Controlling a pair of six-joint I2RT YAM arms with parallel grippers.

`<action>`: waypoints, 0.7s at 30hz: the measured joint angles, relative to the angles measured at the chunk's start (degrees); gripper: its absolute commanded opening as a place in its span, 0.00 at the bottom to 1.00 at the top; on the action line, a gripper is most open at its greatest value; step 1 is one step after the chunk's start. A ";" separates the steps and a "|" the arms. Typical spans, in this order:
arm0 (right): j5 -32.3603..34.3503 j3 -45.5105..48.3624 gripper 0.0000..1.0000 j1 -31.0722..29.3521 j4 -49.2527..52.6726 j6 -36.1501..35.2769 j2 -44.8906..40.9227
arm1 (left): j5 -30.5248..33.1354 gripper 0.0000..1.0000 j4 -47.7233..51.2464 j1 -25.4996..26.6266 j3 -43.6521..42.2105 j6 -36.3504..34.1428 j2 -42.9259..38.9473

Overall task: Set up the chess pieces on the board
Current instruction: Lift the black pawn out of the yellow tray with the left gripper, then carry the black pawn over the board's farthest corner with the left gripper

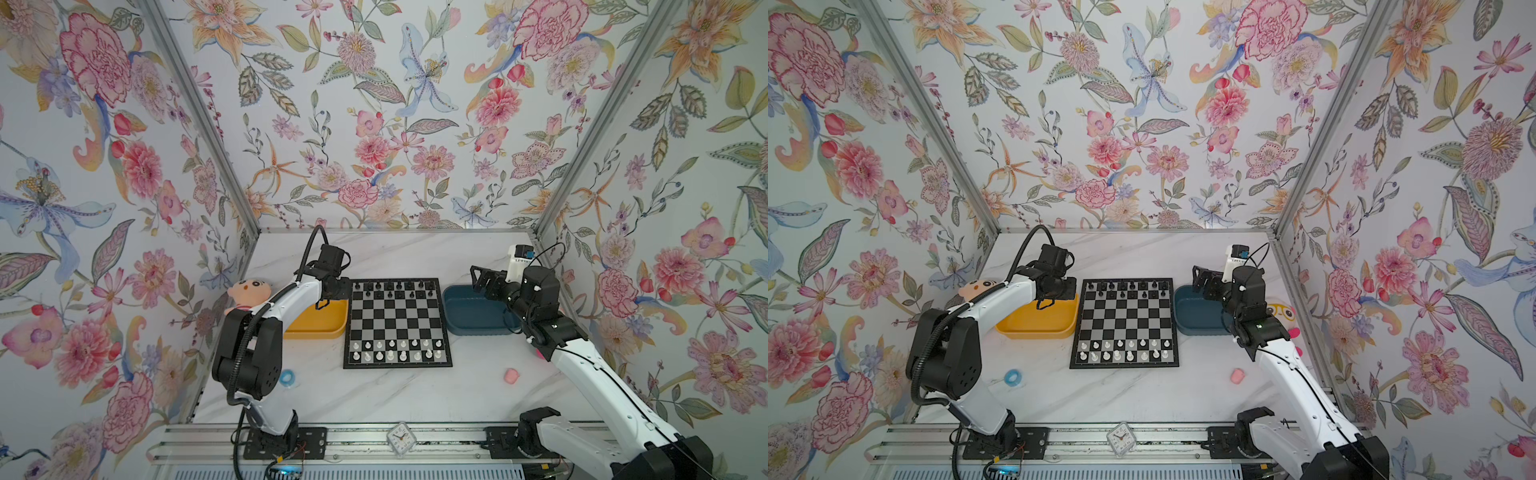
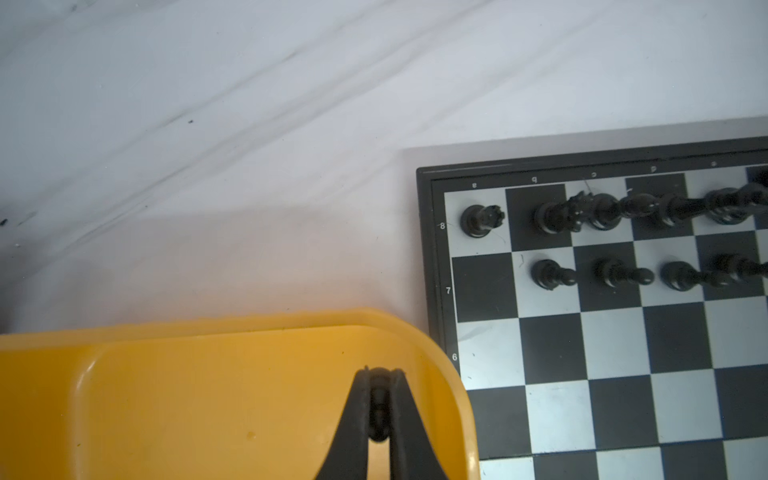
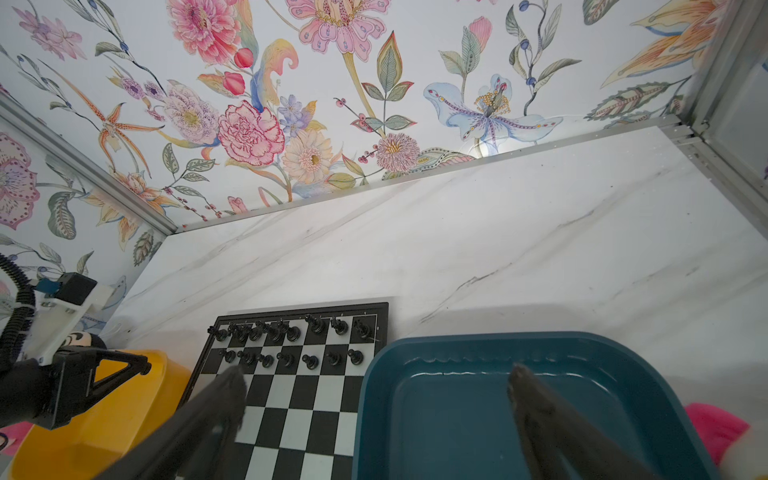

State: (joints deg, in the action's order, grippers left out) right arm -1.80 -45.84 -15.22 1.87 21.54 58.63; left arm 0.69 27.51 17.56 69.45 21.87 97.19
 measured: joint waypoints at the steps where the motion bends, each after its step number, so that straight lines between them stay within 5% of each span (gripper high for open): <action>1: -0.31 0.00 0.99 0.00 0.00 0.00 0.02 | 0.17 0.02 0.24 0.15 0.09 0.02 -0.55; 21: -2.40 1.27 0.99 0.11 -0.07 0.17 -1.62 | 1.68 0.01 2.43 8.76 3.48 1.20 -4.20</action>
State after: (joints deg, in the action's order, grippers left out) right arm -4.21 -44.58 -15.11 1.80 21.71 57.01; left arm 2.37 29.93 26.33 72.93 23.07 92.99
